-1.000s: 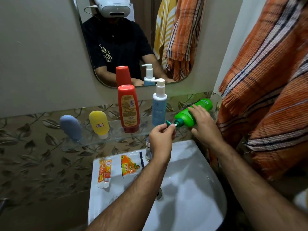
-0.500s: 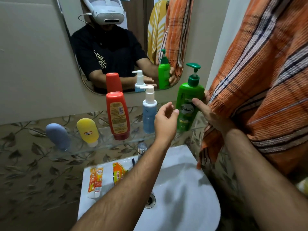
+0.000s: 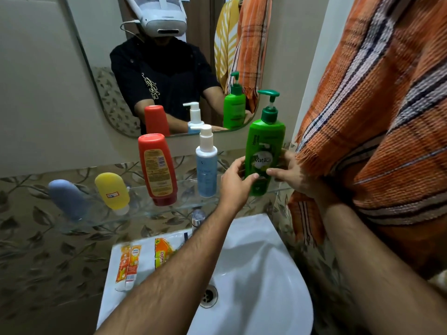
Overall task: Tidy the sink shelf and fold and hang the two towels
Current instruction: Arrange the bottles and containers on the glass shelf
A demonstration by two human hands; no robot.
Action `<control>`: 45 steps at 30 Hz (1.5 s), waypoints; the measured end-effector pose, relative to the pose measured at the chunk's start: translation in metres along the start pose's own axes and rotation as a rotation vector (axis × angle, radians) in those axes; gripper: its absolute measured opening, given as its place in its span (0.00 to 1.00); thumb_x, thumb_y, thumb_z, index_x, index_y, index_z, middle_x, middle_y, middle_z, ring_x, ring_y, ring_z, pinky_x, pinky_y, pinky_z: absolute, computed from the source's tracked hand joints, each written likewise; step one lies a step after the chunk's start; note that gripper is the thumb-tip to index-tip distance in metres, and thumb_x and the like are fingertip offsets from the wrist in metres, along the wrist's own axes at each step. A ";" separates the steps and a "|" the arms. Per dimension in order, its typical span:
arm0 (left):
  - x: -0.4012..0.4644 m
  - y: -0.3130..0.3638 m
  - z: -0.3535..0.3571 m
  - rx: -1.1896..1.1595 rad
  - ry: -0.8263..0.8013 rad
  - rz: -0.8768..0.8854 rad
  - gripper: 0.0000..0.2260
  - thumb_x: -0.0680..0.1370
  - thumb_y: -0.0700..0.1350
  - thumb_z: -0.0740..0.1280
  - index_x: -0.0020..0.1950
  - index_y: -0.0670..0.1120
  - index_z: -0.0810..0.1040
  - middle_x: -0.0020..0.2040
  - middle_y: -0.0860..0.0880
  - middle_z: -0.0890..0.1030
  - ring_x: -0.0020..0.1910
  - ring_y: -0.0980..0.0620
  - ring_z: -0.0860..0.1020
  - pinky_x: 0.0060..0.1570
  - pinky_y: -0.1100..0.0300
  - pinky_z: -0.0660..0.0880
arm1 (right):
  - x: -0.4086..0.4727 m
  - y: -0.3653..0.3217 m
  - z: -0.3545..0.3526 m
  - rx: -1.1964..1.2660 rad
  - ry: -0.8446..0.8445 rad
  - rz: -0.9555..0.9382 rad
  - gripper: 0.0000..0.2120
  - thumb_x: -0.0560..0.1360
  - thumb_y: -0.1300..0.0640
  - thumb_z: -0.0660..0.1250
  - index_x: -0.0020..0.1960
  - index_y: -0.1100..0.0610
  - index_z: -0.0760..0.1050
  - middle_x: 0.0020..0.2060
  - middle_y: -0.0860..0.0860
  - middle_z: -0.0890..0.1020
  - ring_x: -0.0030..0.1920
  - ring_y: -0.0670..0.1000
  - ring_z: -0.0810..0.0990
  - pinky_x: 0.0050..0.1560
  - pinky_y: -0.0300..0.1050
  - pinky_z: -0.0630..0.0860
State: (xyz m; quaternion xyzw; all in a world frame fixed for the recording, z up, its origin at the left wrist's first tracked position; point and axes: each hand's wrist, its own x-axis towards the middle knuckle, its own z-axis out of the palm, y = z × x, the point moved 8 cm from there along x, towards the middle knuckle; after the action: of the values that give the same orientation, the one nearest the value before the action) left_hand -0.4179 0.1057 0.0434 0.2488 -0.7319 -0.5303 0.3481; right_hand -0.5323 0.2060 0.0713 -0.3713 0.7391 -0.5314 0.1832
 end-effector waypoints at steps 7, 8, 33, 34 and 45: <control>0.011 -0.002 -0.001 0.066 0.061 0.005 0.23 0.74 0.41 0.73 0.68 0.48 0.74 0.62 0.50 0.80 0.60 0.55 0.77 0.61 0.52 0.76 | 0.010 0.007 0.006 0.003 -0.024 0.025 0.26 0.79 0.69 0.63 0.74 0.64 0.60 0.69 0.64 0.71 0.69 0.63 0.71 0.62 0.50 0.75; 0.012 -0.002 -0.001 0.063 0.068 0.004 0.23 0.74 0.41 0.73 0.68 0.48 0.74 0.62 0.50 0.80 0.60 0.55 0.77 0.61 0.52 0.76 | 0.010 0.009 0.007 0.001 -0.022 0.040 0.27 0.79 0.68 0.63 0.75 0.63 0.59 0.70 0.64 0.71 0.69 0.63 0.71 0.67 0.57 0.71; -0.001 -0.013 0.006 0.093 0.078 0.010 0.28 0.77 0.46 0.70 0.76 0.50 0.66 0.68 0.50 0.76 0.66 0.55 0.74 0.65 0.54 0.73 | 0.003 0.016 0.007 -0.054 0.010 0.064 0.24 0.78 0.65 0.65 0.72 0.66 0.64 0.69 0.63 0.72 0.71 0.61 0.69 0.73 0.59 0.63; -0.005 -0.016 0.006 0.099 0.081 0.001 0.29 0.77 0.47 0.70 0.76 0.50 0.64 0.69 0.49 0.75 0.67 0.54 0.73 0.66 0.53 0.72 | 0.003 0.016 0.006 -0.079 0.015 0.035 0.26 0.77 0.60 0.67 0.73 0.64 0.64 0.70 0.61 0.72 0.71 0.60 0.69 0.73 0.59 0.63; -0.062 -0.003 -0.004 0.233 0.018 0.270 0.29 0.78 0.56 0.67 0.75 0.47 0.66 0.73 0.48 0.71 0.70 0.57 0.67 0.69 0.59 0.66 | -0.054 0.011 0.013 -0.215 0.239 -0.114 0.32 0.76 0.42 0.64 0.74 0.58 0.65 0.71 0.56 0.70 0.72 0.53 0.67 0.68 0.46 0.64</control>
State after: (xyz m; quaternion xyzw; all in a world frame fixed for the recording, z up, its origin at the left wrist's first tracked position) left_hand -0.3754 0.1480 0.0257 0.1916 -0.8119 -0.3881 0.3917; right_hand -0.4921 0.2397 0.0493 -0.3643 0.7858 -0.4993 0.0229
